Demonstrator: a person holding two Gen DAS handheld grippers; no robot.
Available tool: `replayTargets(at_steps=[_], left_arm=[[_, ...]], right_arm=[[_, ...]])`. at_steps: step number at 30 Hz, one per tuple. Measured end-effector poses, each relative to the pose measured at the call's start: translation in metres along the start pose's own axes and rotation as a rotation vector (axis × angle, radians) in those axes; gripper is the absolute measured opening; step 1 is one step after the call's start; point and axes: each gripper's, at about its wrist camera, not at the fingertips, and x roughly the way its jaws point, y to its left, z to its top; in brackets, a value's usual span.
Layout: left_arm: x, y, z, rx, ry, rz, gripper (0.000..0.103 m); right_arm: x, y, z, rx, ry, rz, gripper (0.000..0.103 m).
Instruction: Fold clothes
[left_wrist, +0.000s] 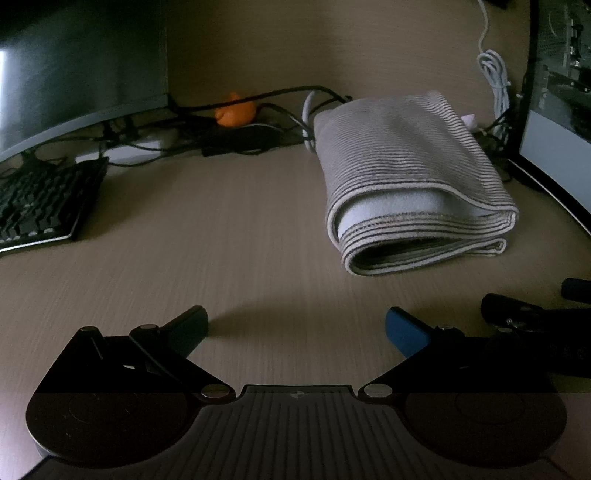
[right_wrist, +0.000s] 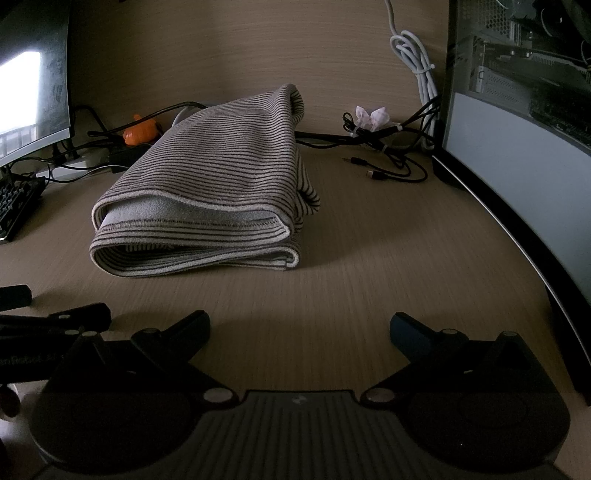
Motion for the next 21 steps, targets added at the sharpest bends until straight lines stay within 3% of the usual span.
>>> replayTargets(at_steps=[21], left_arm=[[-0.0002, -0.0002, -0.0020, 0.004, -0.008, -0.004, 0.103]], right_arm=[[0.0003, -0.0008, -0.0003, -0.001, -0.001, 0.000, 0.103]])
